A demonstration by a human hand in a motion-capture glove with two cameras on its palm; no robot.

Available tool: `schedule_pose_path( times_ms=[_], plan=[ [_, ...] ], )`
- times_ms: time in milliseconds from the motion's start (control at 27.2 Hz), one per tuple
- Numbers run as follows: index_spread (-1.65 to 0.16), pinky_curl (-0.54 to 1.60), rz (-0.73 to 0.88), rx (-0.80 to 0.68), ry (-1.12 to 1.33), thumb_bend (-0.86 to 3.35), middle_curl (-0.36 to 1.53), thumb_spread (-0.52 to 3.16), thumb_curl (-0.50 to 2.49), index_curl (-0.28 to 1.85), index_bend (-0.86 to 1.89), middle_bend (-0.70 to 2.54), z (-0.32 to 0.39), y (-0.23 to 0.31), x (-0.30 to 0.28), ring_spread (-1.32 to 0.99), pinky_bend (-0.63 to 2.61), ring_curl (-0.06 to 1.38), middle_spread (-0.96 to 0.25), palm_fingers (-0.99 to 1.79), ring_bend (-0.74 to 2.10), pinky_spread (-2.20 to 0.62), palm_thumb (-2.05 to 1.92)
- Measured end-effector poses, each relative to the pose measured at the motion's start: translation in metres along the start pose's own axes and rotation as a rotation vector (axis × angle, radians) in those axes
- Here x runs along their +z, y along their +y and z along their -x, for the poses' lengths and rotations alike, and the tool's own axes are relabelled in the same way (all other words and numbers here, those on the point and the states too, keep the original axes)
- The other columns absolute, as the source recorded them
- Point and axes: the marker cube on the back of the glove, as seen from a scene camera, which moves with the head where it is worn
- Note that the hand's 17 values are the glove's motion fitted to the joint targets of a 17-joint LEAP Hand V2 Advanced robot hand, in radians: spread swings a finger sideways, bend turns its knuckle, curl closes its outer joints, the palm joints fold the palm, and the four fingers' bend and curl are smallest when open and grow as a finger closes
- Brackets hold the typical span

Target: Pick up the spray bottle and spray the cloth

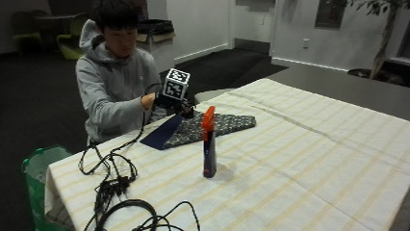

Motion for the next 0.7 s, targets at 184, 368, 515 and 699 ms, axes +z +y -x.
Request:
schedule_pose_path(
  times_ms=[184,368,515,699],
  plan=[
    [-0.19,0.14,-0.061,-0.036,0.002,0.40,0.16,0.58,0.17,0.18,0.27,0.39,-0.006,0.006,-0.003,-0.02,0.24,0.15,-0.04,0.72,0.30,0.13,0.66],
    [-0.23,0.17,-0.106,-0.022,-0.006,0.39,0.21,0.74,0.22,0.24,0.24,0.39,-0.018,0.019,-0.005,-0.04,0.20,0.20,-0.05,0.76,0.31,0.16,0.72],
    [-0.26,0.21,-0.151,0.008,-0.021,0.36,0.22,0.82,0.24,0.26,0.19,0.30,-0.033,0.033,-0.007,-0.04,0.23,0.23,-0.06,0.68,0.31,0.17,0.74],
    [-0.29,0.24,-0.241,0.045,-0.040,0.31,0.24,0.89,0.27,0.27,0.15,0.26,-0.054,0.047,-0.010,-0.04,0.25,0.24,-0.06,0.61,0.29,0.18,0.75]
  ],
)
